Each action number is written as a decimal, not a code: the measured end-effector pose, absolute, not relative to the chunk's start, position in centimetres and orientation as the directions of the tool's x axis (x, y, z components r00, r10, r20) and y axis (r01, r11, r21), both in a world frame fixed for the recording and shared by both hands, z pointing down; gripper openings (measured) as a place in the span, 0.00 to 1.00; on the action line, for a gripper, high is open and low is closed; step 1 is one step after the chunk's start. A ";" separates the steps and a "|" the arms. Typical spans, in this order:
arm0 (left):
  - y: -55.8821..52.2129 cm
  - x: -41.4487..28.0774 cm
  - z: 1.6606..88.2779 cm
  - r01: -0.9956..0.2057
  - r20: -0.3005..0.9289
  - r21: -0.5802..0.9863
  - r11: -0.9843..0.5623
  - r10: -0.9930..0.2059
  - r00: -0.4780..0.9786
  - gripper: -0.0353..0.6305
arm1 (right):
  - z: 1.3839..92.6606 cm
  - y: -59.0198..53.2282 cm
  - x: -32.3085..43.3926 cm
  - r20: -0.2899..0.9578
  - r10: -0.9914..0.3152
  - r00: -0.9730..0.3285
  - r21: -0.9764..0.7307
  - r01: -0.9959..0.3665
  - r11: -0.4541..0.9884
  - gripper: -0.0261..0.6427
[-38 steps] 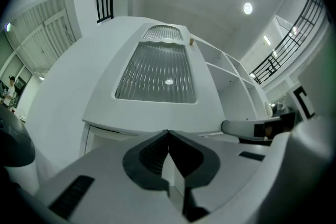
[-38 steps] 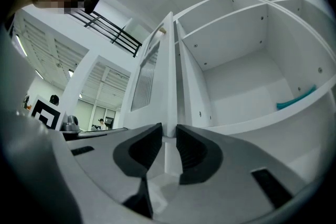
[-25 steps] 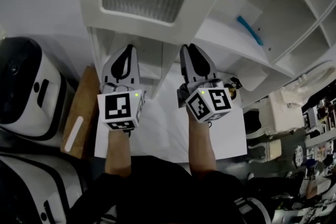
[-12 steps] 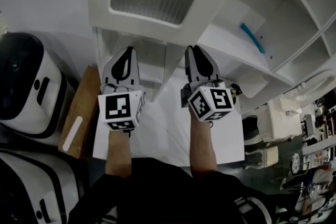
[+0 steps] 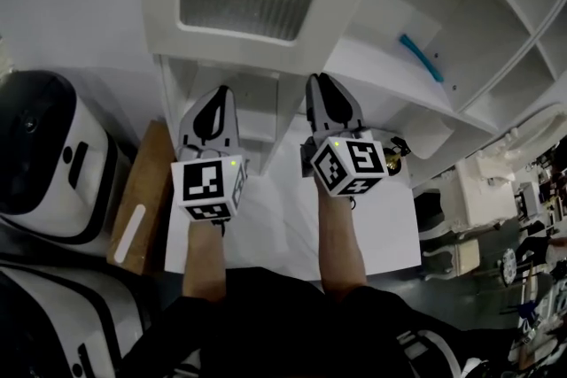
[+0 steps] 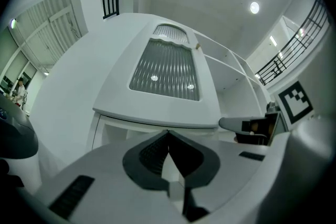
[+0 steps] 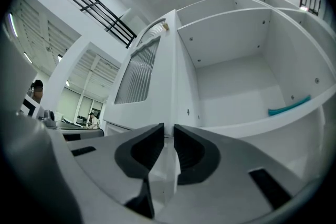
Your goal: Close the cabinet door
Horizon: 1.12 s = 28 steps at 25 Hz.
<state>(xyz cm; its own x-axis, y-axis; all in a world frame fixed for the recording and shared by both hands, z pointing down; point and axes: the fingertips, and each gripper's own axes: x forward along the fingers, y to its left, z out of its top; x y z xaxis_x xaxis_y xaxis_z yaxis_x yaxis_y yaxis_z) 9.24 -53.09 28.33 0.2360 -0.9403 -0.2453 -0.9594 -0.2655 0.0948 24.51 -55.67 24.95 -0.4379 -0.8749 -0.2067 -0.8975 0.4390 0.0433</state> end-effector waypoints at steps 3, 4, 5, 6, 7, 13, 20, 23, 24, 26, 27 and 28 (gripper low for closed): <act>-52.7 9.6 28.2 -0.956 -0.247 0.089 -0.280 -0.936 0.251 0.07 | 25.0 -55.2 24.4 -0.190 -0.884 -0.427 0.063 -0.904 0.423 0.14; -52.6 9.7 28.0 -0.955 -0.248 0.086 -0.284 -0.934 0.256 0.07 | 25.0 -54.9 24.4 -0.183 -0.887 -0.423 0.080 -0.906 0.416 0.14; -52.4 9.9 27.7 -0.954 -0.250 0.081 -0.290 -0.932 0.262 0.07 | 25.0 -54.6 24.4 -0.179 -0.890 -0.419 0.090 -0.908 0.409 0.13; -52.2 10.0 27.4 -0.953 -0.252 0.075 -0.295 -0.930 0.268 0.07 | 25.0 -54.4 24.5 -0.177 -0.893 -0.414 0.092 -0.910 0.404 0.11; -51.9 10.2 27.1 -0.951 -0.254 0.068 -0.300 -0.927 0.275 0.07 | 25.0 -54.1 24.6 -0.175 -0.895 -0.409 0.088 -0.912 0.400 0.07; -49.5 9.8 27.3 -0.947 -0.243 0.038 -0.318 -0.923 0.300 0.07 | 25.7 -51.5 23.9 -0.169 -0.896 -0.411 0.079 -0.911 0.404 0.07; -47.9 12.2 27.6 -0.925 -0.233 0.032 -0.378 -0.903 0.361 0.07 | 27.2 -49.3 23.9 -0.132 -0.900 -0.416 0.103 -0.909 0.405 0.07; -47.0 13.6 27.6 -0.911 -0.229 0.023 -0.412 -0.889 0.396 0.07 | 28.0 -48.5 24.4 -0.116 -0.905 -0.409 0.086 -0.912 0.402 0.07; -46.9 13.9 27.9 -0.907 -0.222 0.025 -0.421 -0.886 0.406 0.07 | 28.1 -48.4 24.4 -0.112 -0.906 -0.408 0.084 -0.912 0.401 0.07; -46.7 14.6 28.5 -0.900 -0.206 0.027 -0.436 -0.883 0.422 0.07 | 28.4 -47.9 24.4 -0.103 -0.908 -0.407 0.083 -0.913 0.400 0.07; -46.5 14.8 28.7 -0.897 -0.201 0.026 -0.442 -0.881 0.428 0.07 | 28.6 -47.7 24.3 -0.100 -0.908 -0.406 0.083 -0.913 0.399 0.07; -46.4 15.1 28.8 -0.894 -0.198 0.025 -0.448 -0.878 0.435 0.07 | 28.7 -47.4 24.3 -0.097 -0.909 -0.405 0.084 -0.914 0.398 0.07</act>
